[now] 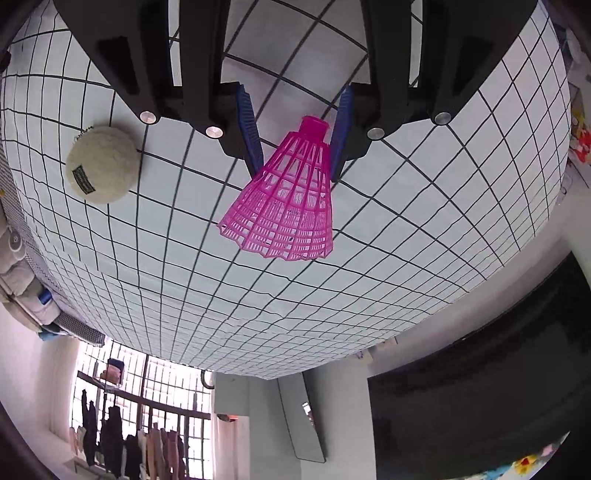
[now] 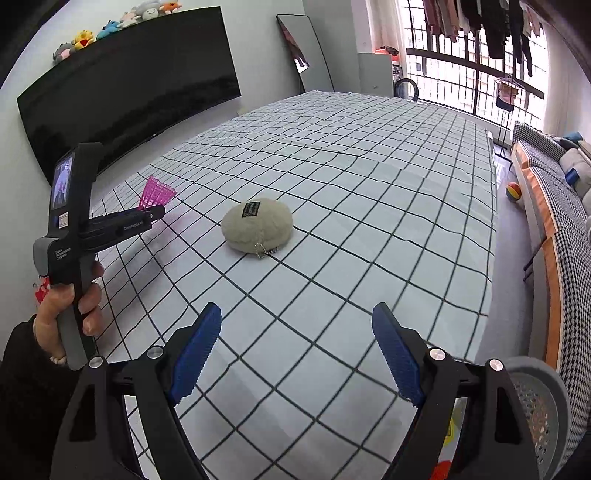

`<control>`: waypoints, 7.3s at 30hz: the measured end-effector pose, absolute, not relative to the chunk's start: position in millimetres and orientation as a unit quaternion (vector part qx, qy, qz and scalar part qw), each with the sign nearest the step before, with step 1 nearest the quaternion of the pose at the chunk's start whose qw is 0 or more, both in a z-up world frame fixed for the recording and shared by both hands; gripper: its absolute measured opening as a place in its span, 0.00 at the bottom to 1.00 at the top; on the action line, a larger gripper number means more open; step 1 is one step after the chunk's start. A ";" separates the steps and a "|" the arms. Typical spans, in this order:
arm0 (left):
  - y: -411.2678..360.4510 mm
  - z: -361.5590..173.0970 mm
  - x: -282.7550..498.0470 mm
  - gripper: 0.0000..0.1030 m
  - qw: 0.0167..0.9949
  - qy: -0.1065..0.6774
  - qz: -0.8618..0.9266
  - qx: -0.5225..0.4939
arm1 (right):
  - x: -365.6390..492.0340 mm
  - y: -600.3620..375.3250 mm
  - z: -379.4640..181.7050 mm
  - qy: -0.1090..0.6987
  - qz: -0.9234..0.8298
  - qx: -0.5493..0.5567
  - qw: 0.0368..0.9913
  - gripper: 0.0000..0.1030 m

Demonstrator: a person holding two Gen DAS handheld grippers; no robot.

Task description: Collect trash

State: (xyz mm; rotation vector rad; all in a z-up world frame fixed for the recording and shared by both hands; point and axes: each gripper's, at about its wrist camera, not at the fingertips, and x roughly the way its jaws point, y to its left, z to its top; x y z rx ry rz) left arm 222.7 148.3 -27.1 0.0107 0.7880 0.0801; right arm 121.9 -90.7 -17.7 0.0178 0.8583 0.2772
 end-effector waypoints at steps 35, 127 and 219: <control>172.7 -16.6 221.6 0.34 0.926 0.369 0.075 -0.018 | 247.5 2.9 -66.7 0.461 0.129 -0.063 0.876 0.77; -180.5 -34.1 14.7 0.37 0.872 0.413 -0.243 0.095 | -96.1 -321.2 -53.1 0.396 -0.118 0.118 0.903 0.65; -157.1 -27.6 -0.1 0.94 0.892 0.405 -0.171 0.106 | -100.9 -307.0 -52.0 0.395 -0.141 0.105 0.902 0.76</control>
